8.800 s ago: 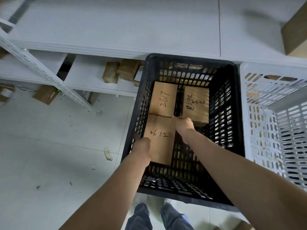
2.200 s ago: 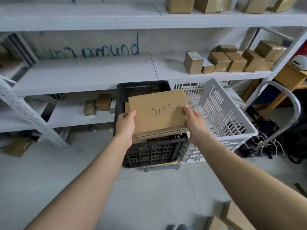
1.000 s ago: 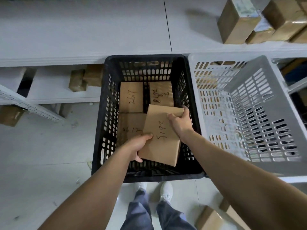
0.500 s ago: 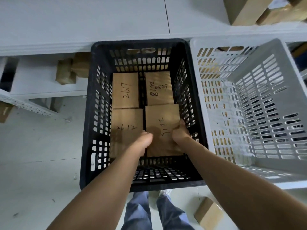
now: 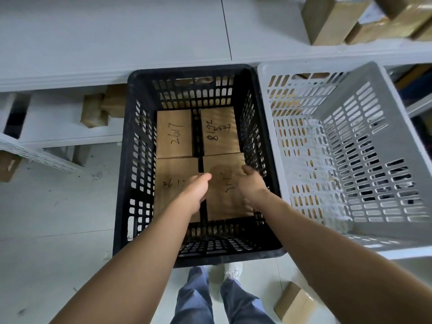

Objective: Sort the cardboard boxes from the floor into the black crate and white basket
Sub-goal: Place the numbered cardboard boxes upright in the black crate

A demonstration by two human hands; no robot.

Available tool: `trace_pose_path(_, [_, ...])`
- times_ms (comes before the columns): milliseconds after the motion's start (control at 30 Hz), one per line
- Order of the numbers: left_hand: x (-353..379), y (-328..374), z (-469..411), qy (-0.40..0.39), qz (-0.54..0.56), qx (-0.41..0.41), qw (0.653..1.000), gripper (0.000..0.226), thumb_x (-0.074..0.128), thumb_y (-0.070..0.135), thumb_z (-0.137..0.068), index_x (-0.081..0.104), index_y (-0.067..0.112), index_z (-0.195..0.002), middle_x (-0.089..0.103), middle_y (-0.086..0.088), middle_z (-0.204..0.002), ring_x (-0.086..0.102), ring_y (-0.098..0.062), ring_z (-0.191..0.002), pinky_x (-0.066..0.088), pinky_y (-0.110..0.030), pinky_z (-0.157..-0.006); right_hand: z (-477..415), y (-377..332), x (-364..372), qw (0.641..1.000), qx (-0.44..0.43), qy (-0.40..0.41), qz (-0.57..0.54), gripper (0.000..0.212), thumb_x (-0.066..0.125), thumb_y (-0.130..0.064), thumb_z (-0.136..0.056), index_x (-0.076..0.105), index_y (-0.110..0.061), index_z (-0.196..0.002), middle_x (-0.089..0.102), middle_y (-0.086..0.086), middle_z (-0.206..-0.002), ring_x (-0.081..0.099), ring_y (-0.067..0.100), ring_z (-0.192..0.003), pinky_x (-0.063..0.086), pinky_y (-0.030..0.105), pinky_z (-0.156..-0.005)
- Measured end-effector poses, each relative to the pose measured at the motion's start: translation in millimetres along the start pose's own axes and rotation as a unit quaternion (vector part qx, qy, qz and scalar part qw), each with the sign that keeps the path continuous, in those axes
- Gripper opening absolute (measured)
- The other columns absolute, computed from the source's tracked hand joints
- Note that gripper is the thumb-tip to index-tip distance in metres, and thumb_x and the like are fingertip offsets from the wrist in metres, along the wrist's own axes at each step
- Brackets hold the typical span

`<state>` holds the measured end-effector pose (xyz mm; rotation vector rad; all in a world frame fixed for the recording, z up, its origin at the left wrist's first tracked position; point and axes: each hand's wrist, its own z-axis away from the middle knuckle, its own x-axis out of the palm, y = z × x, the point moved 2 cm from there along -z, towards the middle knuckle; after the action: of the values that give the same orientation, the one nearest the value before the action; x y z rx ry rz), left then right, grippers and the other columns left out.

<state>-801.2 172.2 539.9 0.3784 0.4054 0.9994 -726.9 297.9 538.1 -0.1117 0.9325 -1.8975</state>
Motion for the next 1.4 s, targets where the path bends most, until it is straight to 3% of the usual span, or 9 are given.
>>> trace_pose_path(100, [-1.9,24.3,17.2,-0.004,0.033,0.07,0.997,0.024,0.056,0.031,-0.093,0.06,0.014,-0.11,0.063,-0.007,-0.118,0.057,-0.022,-0.106,0.043,-0.041,-0.101,17.7,-20.3,-8.1,0.998,-0.049,-0.005,-0.044,0.053,0.058,-0.03,-0.091,0.043,-0.018,-0.141,0.059,0.0,-0.125,0.056,0.013,-0.1,0.043,0.018,-0.077])
trace_pose_path(233, [-2.1,70.0,70.9,-0.02,0.054,0.194,0.979,0.017,0.057,0.032,-0.092,0.063,0.02,-0.102,0.066,-0.001,-0.113,0.058,-0.02,-0.111,0.04,-0.043,-0.105,56.4,-59.9,-30.5,0.986,-0.158,0.01,-0.059,0.053,0.055,-0.041,-0.093,0.047,-0.015,-0.139,0.056,0.003,-0.132,0.052,0.016,-0.118,0.043,0.031,-0.099])
trace_pose_path(367, [4.9,106.9,140.3,-0.089,0.047,0.329,0.939,0.023,0.052,0.035,-0.095,0.062,0.02,-0.11,0.065,0.003,-0.112,0.06,-0.012,-0.108,0.041,-0.038,-0.106,109.1,-96.5,-62.2,0.956,-0.277,0.025,-0.095,0.048,0.052,-0.039,-0.095,0.052,-0.01,-0.134,0.06,0.002,-0.128,0.054,0.01,-0.117,0.041,0.021,-0.094])
trace_pose_path(467, [16.1,129.6,189.9,-0.157,0.029,0.403,0.901,0.027,0.049,0.037,-0.097,0.061,0.019,-0.112,0.064,0.002,-0.116,0.059,-0.011,-0.111,0.044,-0.03,-0.1,150.9,-118.5,-92.1,0.93,-0.332,0.067,-0.141,0.038,0.052,-0.036,-0.096,0.059,-0.012,-0.125,0.064,-0.016,-0.104,0.057,-0.016,-0.093,0.042,0.002,-0.076])
trace_pose_path(667, [43.7,149.7,268.9,-0.279,-0.015,0.505,0.817,0.034,0.05,0.041,-0.095,0.062,0.013,-0.112,0.067,-0.002,-0.112,0.064,-0.011,-0.107,0.049,-0.029,-0.093,220.2,-124.8,-142.0,0.878,-0.388,0.176,-0.218,0.026,0.05,-0.036,-0.097,0.062,-0.019,-0.113,0.065,-0.019,-0.096,0.059,-0.018,-0.085,0.044,0.002,-0.07])
trace_pose_path(833, [73.8,123.5,311.9,-0.407,-0.081,0.511,0.752,0.036,0.048,0.042,-0.096,0.062,0.014,-0.113,0.067,-0.001,-0.109,0.063,-0.013,-0.108,0.046,-0.038,-0.103,266.6,-77.2,-161.5,0.836,-0.371,0.304,-0.266,0.011,0.05,-0.036,-0.097,0.06,-0.034,-0.101,0.064,-0.024,-0.092,0.059,-0.019,-0.084,0.042,-0.001,-0.066])
trace_pose_path(933, [98.7,88.6,333.2,-0.482,-0.115,0.472,0.73,0.031,0.046,0.042,-0.096,0.063,0.018,-0.105,0.067,0.0,-0.106,0.063,-0.014,-0.109,0.044,-0.037,-0.104,298.6,-27.1,-169.2,0.809,-0.334,0.392,-0.282,0.023,0.05,-0.039,-0.096,0.065,-0.027,-0.109,0.068,-0.018,-0.099,0.061,-0.012,-0.09,0.044,0.004,-0.069])
trace_pose_path(1067, [134.8,30.4,371.4,-0.561,-0.151,0.432,0.69,0.032,0.044,0.04,-0.098,0.06,0.016,-0.112,0.064,-0.003,-0.112,0.061,-0.016,-0.112,0.043,-0.036,-0.104,355.0,34.0,-184.8,0.766,-0.285,0.498,-0.29,0.021,0.052,-0.038,-0.095,0.068,-0.042,-0.082,0.067,-0.028,-0.083,0.06,-0.012,-0.079,0.044,0.004,-0.066])
trace_pose_path(1400, [178.7,-117.1,477.3,-0.689,-0.222,0.383,0.573,0.031,0.044,0.044,-0.096,0.062,0.021,-0.108,0.065,-0.002,-0.115,0.061,-0.011,-0.11,0.044,-0.035,-0.102,490.0,178.1,-202.9,0.655,-0.22,0.646,-0.326,0.015,0.051,-0.041,-0.095,0.058,-0.035,-0.107,0.063,-0.019,-0.103,0.056,-0.02,-0.089,0.042,0.0,-0.071])
